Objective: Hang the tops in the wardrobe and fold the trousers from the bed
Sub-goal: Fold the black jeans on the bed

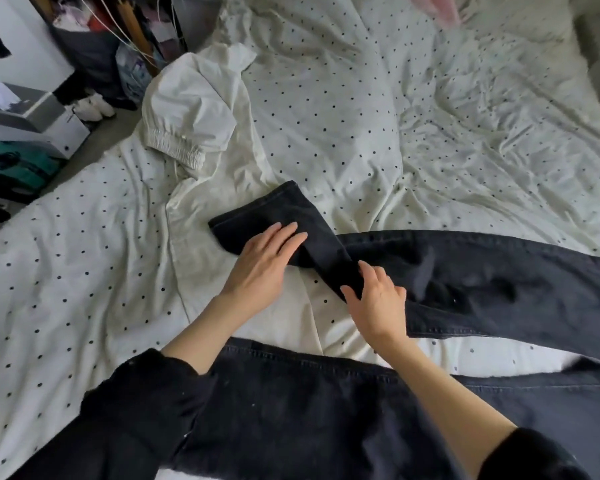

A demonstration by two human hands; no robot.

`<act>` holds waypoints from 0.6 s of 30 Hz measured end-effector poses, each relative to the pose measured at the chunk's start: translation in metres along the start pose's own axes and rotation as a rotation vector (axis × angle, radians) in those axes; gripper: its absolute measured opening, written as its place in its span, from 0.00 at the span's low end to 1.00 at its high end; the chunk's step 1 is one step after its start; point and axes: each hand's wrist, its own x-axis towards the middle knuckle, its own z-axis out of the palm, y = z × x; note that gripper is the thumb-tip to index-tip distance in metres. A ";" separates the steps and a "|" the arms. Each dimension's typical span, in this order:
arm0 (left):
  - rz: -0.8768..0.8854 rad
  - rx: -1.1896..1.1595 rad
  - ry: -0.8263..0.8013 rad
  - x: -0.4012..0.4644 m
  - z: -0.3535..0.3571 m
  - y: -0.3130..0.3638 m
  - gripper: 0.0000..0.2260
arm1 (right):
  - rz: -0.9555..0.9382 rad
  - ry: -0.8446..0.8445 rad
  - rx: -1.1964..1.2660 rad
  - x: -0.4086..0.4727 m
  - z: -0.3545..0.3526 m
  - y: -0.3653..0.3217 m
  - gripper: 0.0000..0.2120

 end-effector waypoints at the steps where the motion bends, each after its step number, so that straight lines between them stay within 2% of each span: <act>1: 0.077 0.012 -0.022 0.015 0.002 0.005 0.35 | 0.029 -0.008 0.072 0.002 0.004 -0.002 0.23; 3: 0.220 0.066 -0.154 0.037 0.007 0.017 0.40 | 0.026 0.013 0.180 -0.005 0.010 -0.004 0.19; 5: 0.334 0.157 -0.318 0.048 0.010 0.024 0.39 | -0.052 -0.068 0.206 -0.020 0.015 -0.001 0.16; 7: 0.385 0.268 -0.379 0.048 0.003 0.025 0.30 | -0.138 -0.224 0.205 -0.031 0.014 0.004 0.15; 9: 0.381 0.396 -0.383 0.039 -0.007 0.023 0.20 | -0.196 -0.302 0.191 -0.032 0.009 0.010 0.14; 11: 0.272 0.543 -0.461 0.030 -0.015 0.025 0.19 | -0.223 -0.277 0.164 -0.021 -0.002 0.013 0.13; 13: 0.008 0.592 -0.618 0.022 -0.018 0.034 0.20 | -0.262 -0.157 0.109 -0.006 -0.013 0.010 0.12; 16: -0.296 0.480 -0.832 0.010 -0.023 0.038 0.16 | -0.300 0.035 0.011 0.027 -0.025 -0.001 0.11; 18: -0.361 0.387 -0.956 -0.002 -0.028 0.035 0.14 | -0.293 0.014 -0.107 0.049 -0.026 -0.006 0.15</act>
